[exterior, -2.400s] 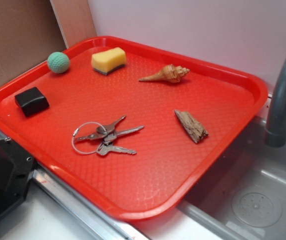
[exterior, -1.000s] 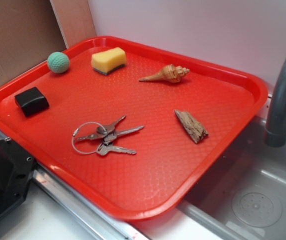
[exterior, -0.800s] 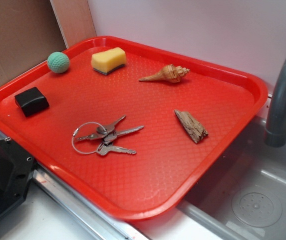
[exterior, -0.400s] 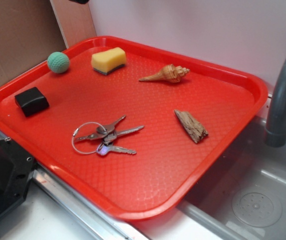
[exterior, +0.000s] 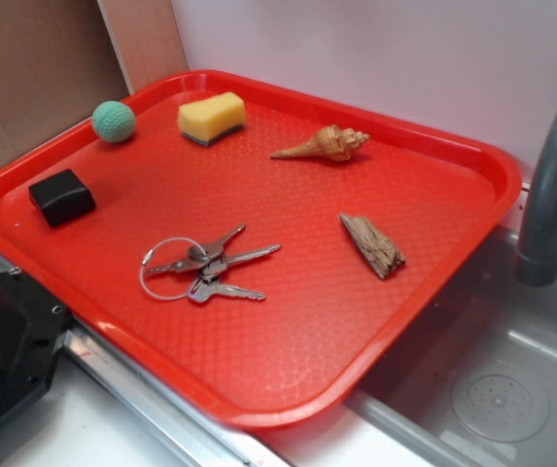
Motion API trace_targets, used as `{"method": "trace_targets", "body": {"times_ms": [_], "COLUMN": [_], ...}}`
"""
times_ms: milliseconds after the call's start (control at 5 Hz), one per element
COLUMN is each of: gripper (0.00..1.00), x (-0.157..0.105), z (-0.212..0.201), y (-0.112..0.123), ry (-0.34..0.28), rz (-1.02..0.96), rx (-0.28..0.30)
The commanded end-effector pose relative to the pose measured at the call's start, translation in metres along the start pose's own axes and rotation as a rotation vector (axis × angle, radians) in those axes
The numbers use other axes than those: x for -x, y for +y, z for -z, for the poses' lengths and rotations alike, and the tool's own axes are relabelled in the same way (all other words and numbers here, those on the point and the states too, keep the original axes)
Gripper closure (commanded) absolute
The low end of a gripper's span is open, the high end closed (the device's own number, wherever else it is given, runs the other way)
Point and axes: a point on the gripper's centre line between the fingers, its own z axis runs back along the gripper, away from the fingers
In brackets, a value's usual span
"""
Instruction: Grab the green sponge.
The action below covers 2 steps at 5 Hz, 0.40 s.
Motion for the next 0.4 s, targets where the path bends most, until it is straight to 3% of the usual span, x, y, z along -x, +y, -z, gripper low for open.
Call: {"method": "trace_targets", "body": {"times_ms": [0,200], "gripper": [0.00,0.00], "x": [-0.001,-0.040], "z": [-0.009,-0.003], "y": [0.002,0.002], "ry": [-0.034,-0.064], "rz": [-0.003,0.004], "rx": [-0.014,-0.010]}}
